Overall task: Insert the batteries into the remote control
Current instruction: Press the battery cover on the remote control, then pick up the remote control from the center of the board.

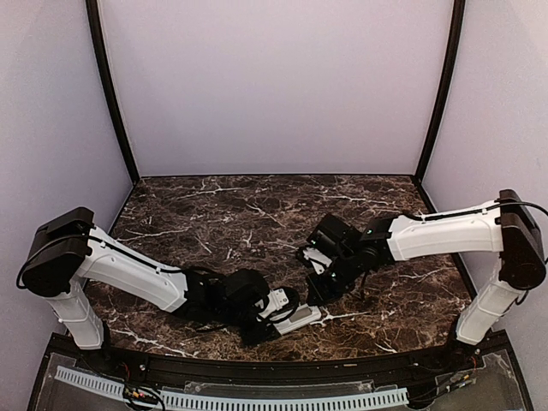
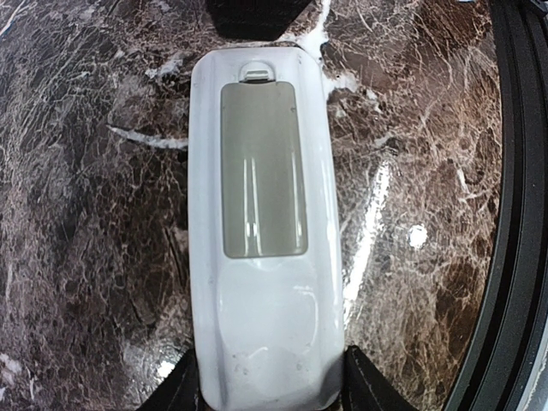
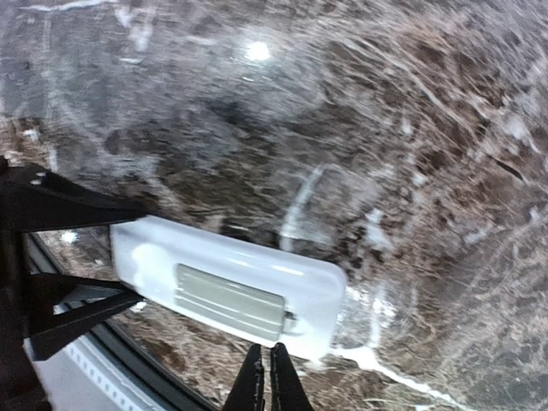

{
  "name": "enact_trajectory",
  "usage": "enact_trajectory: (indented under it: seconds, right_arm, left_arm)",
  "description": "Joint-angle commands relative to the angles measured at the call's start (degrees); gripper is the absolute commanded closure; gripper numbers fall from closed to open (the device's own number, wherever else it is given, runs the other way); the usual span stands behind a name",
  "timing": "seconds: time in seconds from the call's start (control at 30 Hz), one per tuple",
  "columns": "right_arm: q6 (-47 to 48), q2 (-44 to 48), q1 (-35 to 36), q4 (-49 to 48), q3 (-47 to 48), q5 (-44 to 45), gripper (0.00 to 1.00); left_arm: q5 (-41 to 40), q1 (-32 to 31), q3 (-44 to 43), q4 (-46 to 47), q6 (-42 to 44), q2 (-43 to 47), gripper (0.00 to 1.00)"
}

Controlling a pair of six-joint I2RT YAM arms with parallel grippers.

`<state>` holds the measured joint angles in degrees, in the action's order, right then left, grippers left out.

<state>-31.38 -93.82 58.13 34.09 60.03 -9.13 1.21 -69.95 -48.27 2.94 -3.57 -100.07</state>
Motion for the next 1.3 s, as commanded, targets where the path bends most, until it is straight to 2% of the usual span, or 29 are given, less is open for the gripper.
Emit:
enact_trajectory:
  seconds: [0.0,0.13,0.27,0.33,0.4,0.47,0.6,0.67,0.8,0.87,0.9,0.97,1.07,1.27]
  right_arm:
    - [0.5,0.4,0.0,-9.6,-1.8,-9.9,0.97]
    - [0.3,-3.9,0.0,-12.4,-3.8,-11.6,0.98]
    - [0.3,-5.9,-0.5,-12.8,-4.9,-11.5,0.98]
    - [0.5,-5.3,-0.6,-12.1,-4.4,-11.3,0.97]
    - [1.9,-4.1,-0.6,-10.8,-3.0,-10.8,0.94]
    - [4.8,-2.5,-0.7,-9.2,-1.1,-10.7,0.85]
    - [14.5,0.5,-0.7,-6.7,2.9,-12.6,0.54]
    - [21.2,1.5,-0.6,-7.1,3.2,-13.0,0.47]
    - [41.8,2.8,0.6,-11.8,-0.4,-16.7,0.42]
    - [53.4,0.9,3.0,-10.6,0.2,-18.0,0.22]
    - [59.6,-0.6,4.6,-9.5,1.3,-16.5,0.19]
    - [64.6,-4.5,7.3,-6.9,4.8,-13.1,0.18]
    - [67.3,-10.6,8.7,-3.0,10.4,-9.9,0.17]
    - [69.0,-17.2,9.1,1.0,15.5,-5.2,0.17]
  left_arm:
    - [-0.2,0.0,1.1,-5.5,0.7,-3.6,0.70]
    - [-0.4,0.0,1.1,-5.6,0.6,-3.2,0.64]
    - [-0.6,0.0,1.9,-5.0,0.4,-1.0,0.40]
    - [-0.6,0.0,2.3,-4.6,0.2,0.9,0.32]
    - [-0.6,0.0,2.3,-4.9,0.2,3.5,0.27]
    - [-0.6,0.0,2.4,-5.8,0.1,6.0,0.22]
    - [-2.6,0.3,4.1,-6.4,-2.5,15.2,0.17]
    - [-4.2,1.0,5.7,-6.8,-4.9,21.6,0.13]
    - [-9.3,3.0,9.2,-8.4,-11.6,35.4,0.07]
    - [-13.2,3.7,10.2,-10.6,-14.1,40.9,0.06]
    - [-14.7,4.0,10.4,-12.7,-14.8,42.4,0.05]
    - [-18.9,4.2,10.4,-15.8,-16.0,45.9,0.04]
    - [-22.4,4.3,10.4,-18.8,-16.4,48.5,0.03]
    - [-23.2,4.4,9.8,-20.8,-15.9,48.9,0.03]
